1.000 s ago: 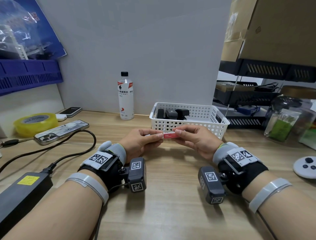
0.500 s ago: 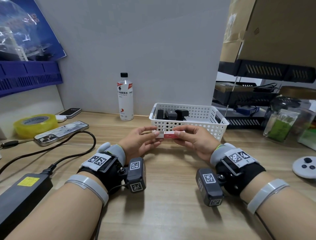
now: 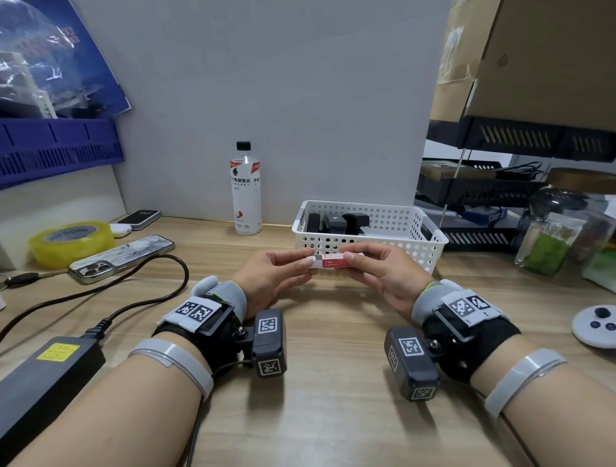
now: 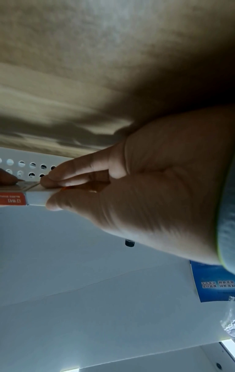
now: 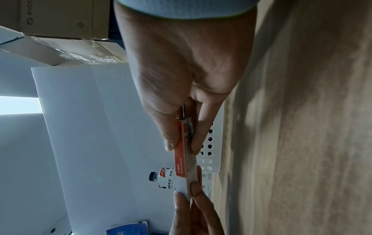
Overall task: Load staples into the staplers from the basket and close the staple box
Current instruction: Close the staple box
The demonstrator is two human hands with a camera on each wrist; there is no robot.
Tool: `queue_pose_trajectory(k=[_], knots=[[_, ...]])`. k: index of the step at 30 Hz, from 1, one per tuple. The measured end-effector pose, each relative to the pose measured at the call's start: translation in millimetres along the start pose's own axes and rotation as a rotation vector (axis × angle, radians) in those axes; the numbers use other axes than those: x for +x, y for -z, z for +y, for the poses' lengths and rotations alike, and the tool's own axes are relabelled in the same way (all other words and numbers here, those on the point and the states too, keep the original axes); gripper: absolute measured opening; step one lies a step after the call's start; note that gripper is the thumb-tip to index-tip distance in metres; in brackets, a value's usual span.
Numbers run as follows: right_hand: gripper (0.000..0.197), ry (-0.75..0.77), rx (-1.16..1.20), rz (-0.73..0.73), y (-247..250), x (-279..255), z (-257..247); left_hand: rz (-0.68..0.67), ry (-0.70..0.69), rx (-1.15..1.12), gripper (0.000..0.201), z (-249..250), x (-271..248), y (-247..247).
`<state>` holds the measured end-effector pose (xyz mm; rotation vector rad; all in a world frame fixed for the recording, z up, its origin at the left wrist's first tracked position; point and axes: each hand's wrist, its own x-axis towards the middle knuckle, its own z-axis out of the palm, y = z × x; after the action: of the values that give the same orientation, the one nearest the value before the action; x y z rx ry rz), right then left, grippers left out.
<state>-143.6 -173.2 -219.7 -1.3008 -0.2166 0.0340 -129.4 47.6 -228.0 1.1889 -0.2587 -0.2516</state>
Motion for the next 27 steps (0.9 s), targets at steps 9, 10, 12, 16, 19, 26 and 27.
queue_pose_trajectory(k=[9,10,12,16,19,26,27], knots=[[0.031,-0.043,-0.06,-0.052,-11,-4,-3,-0.034,-0.034,0.047,0.036,-4,-1,-10],[0.032,-0.06,-0.098,-0.062,-12,-5,-4,-0.03,-0.038,0.034,0.037,-3,-1,-10],[0.041,-0.101,-0.187,-0.097,-12,-6,-4,-0.025,-0.044,0.003,0.037,-2,-1,-11],[0.033,-0.084,-0.406,-0.119,-16,-2,-10,-0.031,-0.072,-0.011,0.038,0,2,-12],[0.023,0.009,-0.568,-0.105,-17,1,-30,-0.003,-0.148,-0.028,0.036,8,8,-14],[0.022,0.066,-1.104,0.111,15,57,-127,0.479,-0.222,-0.076,0.024,30,60,15],[0.022,0.015,-1.255,0.103,21,72,-136,0.505,-0.206,-0.089,0.022,29,68,18]])
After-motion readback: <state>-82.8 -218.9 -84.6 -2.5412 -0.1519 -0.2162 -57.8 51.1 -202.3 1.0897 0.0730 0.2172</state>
